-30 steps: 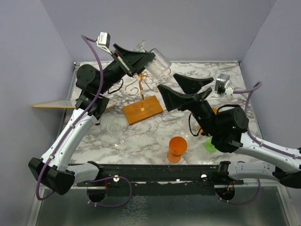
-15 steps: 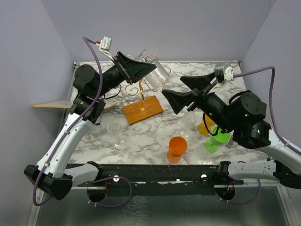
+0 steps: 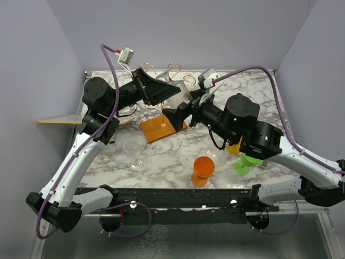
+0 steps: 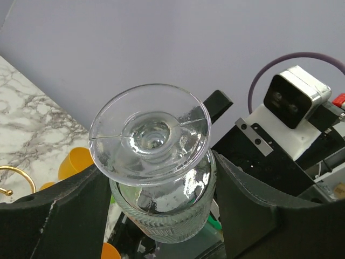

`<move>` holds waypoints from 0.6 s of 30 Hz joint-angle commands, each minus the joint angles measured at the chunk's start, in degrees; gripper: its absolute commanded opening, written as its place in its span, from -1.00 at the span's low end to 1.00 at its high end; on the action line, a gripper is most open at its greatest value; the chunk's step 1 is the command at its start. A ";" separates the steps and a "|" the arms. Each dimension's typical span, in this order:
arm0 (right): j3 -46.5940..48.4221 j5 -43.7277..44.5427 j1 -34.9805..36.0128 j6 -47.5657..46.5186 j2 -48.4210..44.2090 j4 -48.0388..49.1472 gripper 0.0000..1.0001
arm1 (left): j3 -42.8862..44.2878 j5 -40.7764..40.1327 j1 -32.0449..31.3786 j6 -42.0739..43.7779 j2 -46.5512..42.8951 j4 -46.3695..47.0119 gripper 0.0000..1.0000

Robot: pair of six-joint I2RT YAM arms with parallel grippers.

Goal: Place the wine glass upside down on the wine glass rack

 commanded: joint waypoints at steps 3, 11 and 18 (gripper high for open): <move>0.95 3.00 0.26 2.83 0.15 -2.60 0.90 | -1.23 2.22 -0.26 3.17 -3.16 3.37 -0.47; 3.86 2.32 0.25 4.25 2.19 -6.89 0.83 | -1.72 2.48 -0.28 10.44 -5.47 -1.89 -0.47; 5.02 -1.19 0.26 7.31 4.04 -9.93 0.63 | -1.81 3.15 -0.29 12.25 -6.30 -2.80 -0.47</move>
